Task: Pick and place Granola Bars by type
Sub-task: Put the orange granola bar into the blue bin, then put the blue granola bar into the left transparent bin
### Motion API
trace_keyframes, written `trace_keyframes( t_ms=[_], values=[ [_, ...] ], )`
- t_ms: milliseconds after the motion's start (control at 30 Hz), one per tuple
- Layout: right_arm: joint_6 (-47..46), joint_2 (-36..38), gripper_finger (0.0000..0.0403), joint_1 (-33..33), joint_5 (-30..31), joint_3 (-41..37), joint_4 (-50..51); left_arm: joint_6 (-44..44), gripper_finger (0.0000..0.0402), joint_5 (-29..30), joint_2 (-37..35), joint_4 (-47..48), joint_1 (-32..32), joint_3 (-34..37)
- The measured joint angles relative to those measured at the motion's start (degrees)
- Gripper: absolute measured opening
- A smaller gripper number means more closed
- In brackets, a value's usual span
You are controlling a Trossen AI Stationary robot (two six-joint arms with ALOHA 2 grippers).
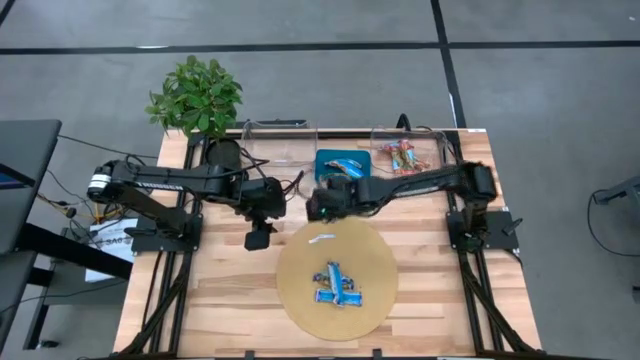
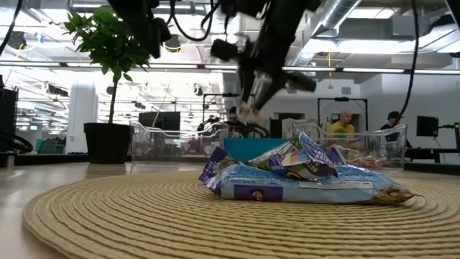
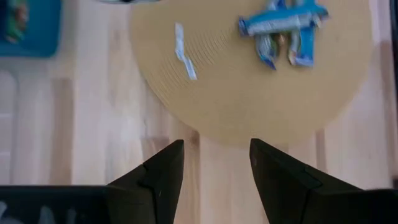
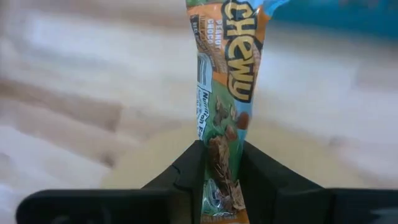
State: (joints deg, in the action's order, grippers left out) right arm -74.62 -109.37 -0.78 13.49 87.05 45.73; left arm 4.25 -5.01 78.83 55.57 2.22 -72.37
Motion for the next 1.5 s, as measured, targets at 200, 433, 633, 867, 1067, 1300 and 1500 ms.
trace_keyframes(
  t_ms=[200,433,633,867,1067,1300,1500],
  values=[
    [8.2,6.9,0.0071,6.3,3.7,0.0,7.1,3.0,0.0176,7.6,0.0,-6.5,0.0,0.0],
    [21.1,10.3,0.0071,14.9,1.5,0.1,8.3,7.2,0.0176,21.1,0.0,-13.5,0.0,0.0],
    [31.5,9.5,0.0072,20.4,-5.0,0.0,8.6,11.0,0.0176,26.1,0.0,-15.7,-0.6,0.0],
    [42.9,7.1,0.0072,21.9,-7.3,0.0,7.8,16.1,0.0176,26.4,0.0,-15.5,-1.5,0.0],
    [50.4,6.8,0.0107,21.9,-7.4,0.0,7.8,19.8,0.0176,26.3,0.0,-15.2,-1.5,0.0],
    [54.1,6.8,0.0174,22.2,-7.8,0.0,7.8,20.6,0.0176,24.2,0.0,-15.1,-1.5,0.0],
    [61.6,9.8,0.0206,17.8,-17.4,-0.1,8.0,20.8,0.0176,18.4,0.0,-15.1,-1.5,0.0]
  ],
)
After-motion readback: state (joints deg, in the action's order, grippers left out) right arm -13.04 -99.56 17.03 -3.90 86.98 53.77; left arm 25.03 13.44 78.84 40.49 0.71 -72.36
